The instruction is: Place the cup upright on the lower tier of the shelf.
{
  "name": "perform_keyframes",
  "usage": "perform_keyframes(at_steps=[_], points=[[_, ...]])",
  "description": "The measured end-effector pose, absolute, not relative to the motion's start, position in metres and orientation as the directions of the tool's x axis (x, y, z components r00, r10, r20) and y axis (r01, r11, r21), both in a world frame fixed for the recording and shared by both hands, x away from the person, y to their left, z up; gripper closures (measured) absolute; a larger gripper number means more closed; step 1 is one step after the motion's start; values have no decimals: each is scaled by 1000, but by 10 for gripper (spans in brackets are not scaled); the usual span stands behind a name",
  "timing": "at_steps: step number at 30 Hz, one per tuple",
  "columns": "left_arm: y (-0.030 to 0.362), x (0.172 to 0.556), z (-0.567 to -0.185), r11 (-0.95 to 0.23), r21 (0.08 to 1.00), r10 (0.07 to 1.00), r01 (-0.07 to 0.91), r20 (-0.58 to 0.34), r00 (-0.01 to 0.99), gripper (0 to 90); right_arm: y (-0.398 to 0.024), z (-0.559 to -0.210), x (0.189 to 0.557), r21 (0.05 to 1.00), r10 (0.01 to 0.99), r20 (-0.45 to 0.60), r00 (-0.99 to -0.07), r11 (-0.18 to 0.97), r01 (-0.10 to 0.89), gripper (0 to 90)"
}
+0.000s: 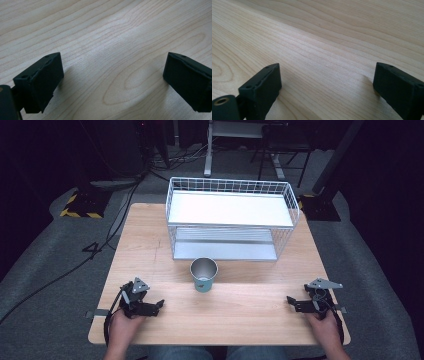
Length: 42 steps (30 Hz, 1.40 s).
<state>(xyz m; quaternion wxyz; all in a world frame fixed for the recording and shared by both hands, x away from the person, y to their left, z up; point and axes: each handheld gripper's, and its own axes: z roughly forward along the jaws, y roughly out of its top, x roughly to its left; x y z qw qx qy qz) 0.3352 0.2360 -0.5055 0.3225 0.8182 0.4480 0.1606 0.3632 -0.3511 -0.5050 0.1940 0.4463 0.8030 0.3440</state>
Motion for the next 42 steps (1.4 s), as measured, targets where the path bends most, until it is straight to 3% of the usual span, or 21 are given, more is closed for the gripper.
perform_keyframes(at_steps=[35,42], points=[[232,333,-505,-352,675,866,648,-28,500,44,-351,-505,363,726,853,-6,-522,363,585,82],[237,331,-501,-320,677,876,662,-54,479,153,-351,-505,363,726,853,-6,-522,363,584,82]])
